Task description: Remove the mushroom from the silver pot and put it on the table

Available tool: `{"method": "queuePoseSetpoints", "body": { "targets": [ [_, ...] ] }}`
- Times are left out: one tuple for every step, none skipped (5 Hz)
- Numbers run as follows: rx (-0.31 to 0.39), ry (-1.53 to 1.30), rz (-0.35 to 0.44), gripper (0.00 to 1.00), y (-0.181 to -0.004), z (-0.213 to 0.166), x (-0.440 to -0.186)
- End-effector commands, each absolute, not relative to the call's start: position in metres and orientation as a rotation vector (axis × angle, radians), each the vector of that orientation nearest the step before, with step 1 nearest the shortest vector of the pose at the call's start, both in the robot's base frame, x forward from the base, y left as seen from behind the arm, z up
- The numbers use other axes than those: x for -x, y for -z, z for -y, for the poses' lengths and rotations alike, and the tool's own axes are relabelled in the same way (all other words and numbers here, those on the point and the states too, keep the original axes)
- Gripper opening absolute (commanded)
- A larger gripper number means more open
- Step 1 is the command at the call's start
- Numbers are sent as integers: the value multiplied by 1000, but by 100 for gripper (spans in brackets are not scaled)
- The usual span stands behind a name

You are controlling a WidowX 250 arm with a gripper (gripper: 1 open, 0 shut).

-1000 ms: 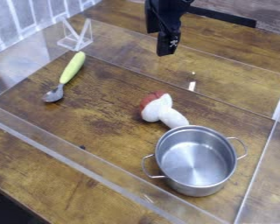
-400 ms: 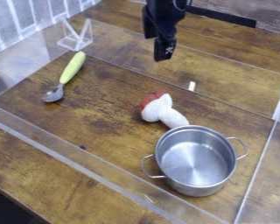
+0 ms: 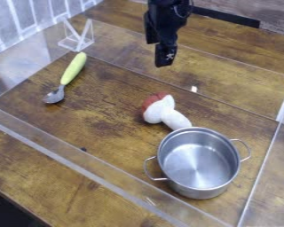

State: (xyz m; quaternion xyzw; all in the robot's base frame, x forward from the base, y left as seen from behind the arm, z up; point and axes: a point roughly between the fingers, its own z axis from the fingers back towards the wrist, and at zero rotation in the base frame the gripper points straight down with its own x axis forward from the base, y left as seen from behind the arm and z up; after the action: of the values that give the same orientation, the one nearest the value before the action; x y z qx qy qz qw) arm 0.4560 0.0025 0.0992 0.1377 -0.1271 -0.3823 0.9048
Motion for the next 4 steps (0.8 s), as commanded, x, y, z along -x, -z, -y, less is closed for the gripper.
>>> {"method": "queuePoseSetpoints", "body": {
  "targets": [
    [-339,779,365,100,-147,-10,-457],
    [-353,791,379,100,-154,-10,-456],
    [-362,797,394,100,-159,-10,-455],
    [-363,801,405,100,-156,-9,-454]
  ]
}}
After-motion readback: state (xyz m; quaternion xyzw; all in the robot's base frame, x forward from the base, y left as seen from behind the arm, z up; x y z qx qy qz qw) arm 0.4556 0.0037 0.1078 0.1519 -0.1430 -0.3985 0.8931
